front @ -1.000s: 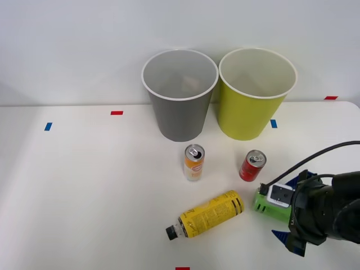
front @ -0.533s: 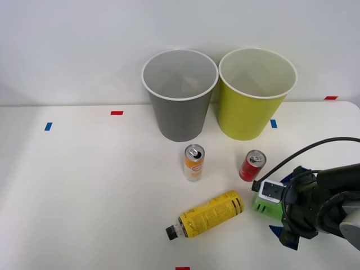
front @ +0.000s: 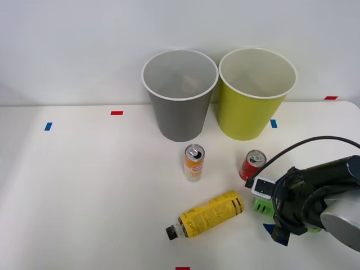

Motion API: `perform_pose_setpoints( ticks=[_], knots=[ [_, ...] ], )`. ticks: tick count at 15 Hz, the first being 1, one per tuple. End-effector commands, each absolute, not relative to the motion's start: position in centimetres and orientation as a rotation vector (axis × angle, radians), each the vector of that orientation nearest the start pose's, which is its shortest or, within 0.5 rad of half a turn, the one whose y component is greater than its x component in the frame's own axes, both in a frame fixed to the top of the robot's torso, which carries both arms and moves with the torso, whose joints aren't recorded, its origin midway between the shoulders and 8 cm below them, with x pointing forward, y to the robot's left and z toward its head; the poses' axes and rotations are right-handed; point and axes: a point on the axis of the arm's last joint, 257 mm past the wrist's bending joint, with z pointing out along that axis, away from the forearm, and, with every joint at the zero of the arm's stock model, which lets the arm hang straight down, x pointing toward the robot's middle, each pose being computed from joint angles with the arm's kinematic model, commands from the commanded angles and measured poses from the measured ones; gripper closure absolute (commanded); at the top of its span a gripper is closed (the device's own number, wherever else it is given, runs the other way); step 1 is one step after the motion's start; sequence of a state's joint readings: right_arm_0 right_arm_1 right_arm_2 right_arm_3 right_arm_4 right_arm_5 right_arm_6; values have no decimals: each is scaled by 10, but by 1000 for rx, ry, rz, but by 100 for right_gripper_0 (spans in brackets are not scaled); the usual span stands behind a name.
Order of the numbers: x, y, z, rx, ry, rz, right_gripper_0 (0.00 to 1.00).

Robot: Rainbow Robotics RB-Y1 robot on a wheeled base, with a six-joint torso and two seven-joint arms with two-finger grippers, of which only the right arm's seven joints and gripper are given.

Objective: Put cans in the gray bin, plastic bottles in the light green bin

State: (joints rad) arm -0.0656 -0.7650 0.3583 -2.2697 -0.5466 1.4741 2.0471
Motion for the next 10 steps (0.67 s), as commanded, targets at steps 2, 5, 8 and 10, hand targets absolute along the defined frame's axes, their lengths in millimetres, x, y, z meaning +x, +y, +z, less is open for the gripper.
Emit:
perform_pose_setpoints(
  ticks=[2, 5, 8, 10],
  knots=[
    [361, -214, -288, -1528, 2224, -239, 0],
    [368, -213, -293, -1516, 2241, -231, 0],
    [373, -213, -293, -1510, 2235, -256, 0],
    [375, -216, -294, -1512, 2235, -286, 0]
  ],
)
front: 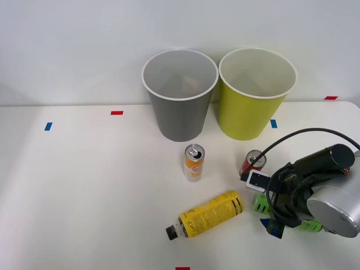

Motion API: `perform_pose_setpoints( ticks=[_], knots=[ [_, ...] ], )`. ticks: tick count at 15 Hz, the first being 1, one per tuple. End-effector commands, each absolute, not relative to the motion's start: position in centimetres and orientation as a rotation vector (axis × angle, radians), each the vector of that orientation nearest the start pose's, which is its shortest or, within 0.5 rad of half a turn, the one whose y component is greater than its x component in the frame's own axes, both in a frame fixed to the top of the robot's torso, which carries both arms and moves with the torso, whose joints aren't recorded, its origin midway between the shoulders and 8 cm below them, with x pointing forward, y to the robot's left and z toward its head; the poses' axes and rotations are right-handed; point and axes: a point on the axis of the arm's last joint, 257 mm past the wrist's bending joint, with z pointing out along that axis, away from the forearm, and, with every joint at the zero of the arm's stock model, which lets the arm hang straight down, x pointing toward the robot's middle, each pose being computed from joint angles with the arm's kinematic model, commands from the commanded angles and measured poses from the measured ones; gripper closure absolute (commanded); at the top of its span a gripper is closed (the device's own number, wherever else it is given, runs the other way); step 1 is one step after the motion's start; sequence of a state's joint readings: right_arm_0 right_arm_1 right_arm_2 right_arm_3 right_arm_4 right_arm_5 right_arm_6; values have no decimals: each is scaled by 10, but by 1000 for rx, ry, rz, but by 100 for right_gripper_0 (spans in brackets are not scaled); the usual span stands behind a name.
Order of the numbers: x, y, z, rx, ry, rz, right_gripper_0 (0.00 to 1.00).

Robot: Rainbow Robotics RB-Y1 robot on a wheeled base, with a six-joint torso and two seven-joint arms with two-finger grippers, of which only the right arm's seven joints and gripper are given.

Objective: Put cans in the gray bin, plastic bottles in the light green bin

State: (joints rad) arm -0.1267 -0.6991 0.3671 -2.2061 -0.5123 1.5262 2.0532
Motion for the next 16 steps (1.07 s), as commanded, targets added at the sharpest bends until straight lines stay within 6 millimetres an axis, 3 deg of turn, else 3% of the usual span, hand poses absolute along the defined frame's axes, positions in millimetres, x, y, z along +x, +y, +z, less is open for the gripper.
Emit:
perform_pose_setpoints(
  ticks=[1, 16],
  knots=[
    [375, -217, -295, -1515, 2235, -292, 0],
    [385, -211, -304, -1480, 2252, -318, 0]
  ],
)
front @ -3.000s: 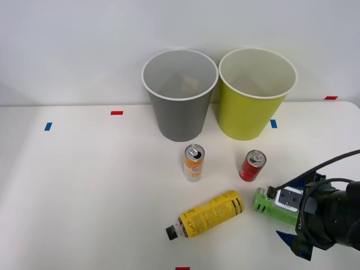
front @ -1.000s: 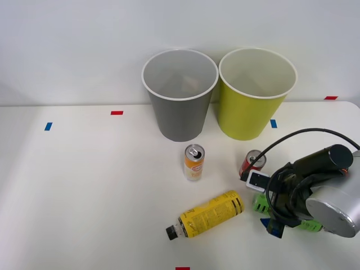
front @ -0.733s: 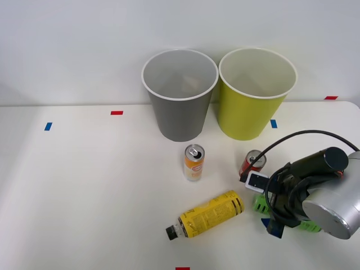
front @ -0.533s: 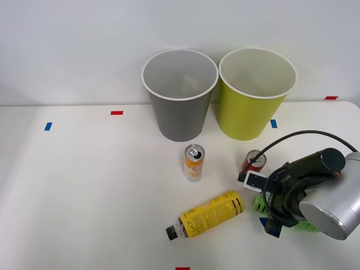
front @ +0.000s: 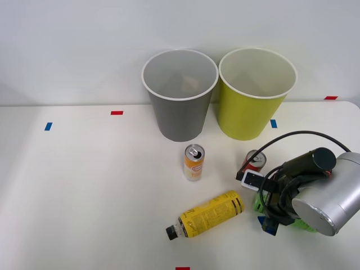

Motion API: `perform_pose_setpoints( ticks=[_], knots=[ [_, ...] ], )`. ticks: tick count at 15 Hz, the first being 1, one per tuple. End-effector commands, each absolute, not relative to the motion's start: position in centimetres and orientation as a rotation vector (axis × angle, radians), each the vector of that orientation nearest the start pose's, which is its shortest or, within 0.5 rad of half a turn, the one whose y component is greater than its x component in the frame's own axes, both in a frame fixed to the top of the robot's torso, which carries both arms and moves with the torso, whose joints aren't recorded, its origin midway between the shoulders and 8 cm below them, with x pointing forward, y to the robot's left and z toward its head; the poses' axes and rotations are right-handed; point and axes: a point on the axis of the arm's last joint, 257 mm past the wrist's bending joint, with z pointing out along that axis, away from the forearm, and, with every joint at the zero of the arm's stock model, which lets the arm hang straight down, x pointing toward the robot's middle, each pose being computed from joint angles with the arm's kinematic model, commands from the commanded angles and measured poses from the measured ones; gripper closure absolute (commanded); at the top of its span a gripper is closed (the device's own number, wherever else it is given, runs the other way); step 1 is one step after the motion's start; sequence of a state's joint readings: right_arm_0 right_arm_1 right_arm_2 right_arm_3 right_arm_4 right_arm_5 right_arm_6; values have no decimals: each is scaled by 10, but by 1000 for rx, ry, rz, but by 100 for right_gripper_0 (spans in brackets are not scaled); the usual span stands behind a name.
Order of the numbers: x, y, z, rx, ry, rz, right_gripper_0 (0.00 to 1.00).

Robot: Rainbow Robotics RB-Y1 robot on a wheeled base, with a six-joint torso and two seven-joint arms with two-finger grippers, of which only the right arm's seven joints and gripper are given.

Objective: Put cans in the gray bin, plastic bottles in the light green bin

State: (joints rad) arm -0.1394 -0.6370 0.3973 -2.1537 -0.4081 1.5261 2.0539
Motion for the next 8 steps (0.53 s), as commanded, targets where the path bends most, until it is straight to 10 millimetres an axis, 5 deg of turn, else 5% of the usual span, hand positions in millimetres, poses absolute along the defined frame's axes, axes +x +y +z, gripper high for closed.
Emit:
perform_pose_setpoints(
  ticks=[1, 8],
  knots=[
    [385, -212, -306, -1478, 2260, -319, 0],
    [388, -216, -311, -1477, 2270, -347, 0]
  ],
)
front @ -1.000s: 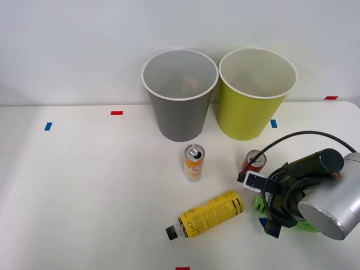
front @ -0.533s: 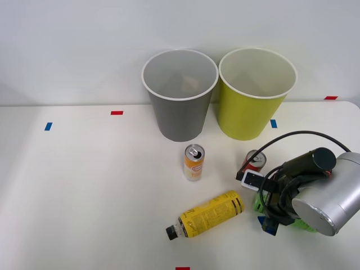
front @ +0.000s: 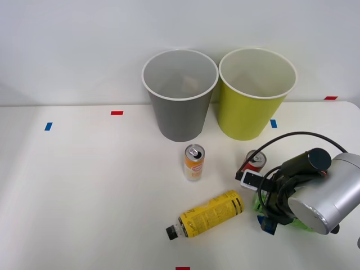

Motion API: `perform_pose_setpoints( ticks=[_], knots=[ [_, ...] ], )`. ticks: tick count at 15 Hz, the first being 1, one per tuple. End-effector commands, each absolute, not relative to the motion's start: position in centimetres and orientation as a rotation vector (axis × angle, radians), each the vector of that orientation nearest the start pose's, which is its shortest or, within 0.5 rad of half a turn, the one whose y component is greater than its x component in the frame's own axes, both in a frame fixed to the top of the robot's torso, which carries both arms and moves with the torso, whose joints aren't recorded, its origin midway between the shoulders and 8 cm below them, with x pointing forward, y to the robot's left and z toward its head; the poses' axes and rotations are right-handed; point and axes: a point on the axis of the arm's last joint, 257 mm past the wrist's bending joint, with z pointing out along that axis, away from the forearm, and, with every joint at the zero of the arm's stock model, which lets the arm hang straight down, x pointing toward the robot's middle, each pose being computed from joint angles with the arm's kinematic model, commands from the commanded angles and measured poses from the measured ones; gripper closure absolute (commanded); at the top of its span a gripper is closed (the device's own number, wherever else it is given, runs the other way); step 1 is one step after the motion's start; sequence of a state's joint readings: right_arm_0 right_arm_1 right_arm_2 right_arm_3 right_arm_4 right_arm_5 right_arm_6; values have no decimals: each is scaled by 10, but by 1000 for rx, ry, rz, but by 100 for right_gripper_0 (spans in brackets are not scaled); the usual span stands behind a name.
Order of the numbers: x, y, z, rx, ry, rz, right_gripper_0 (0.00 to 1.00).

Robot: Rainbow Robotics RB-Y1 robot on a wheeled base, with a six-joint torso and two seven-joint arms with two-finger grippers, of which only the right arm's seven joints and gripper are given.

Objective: Put cans in the gray bin, plastic bottles in the light green bin

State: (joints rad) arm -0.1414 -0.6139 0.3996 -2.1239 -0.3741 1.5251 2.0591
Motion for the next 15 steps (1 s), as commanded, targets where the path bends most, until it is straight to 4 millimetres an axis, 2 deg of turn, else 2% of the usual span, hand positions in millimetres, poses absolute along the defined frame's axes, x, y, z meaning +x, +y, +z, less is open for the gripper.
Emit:
perform_pose_setpoints(
  ticks=[1, 2, 3, 4, 5, 6, 12, 15],
  knots=[
    [388, -216, -311, -1478, 2268, -347, 8],
    [388, -215, -311, -1482, 2265, -347, 46],
    [387, -215, -311, -1482, 2266, -347, 77],
    [388, -215, -311, -1482, 2265, -347, 94],
    [388, -215, -311, -1482, 2265, -347, 99],
    [388, -216, -311, -1482, 2265, -349, 100],
    [386, -220, -311, -1482, 2272, -357, 100],
    [381, -224, -292, -1478, 2272, -377, 100]
  ],
)
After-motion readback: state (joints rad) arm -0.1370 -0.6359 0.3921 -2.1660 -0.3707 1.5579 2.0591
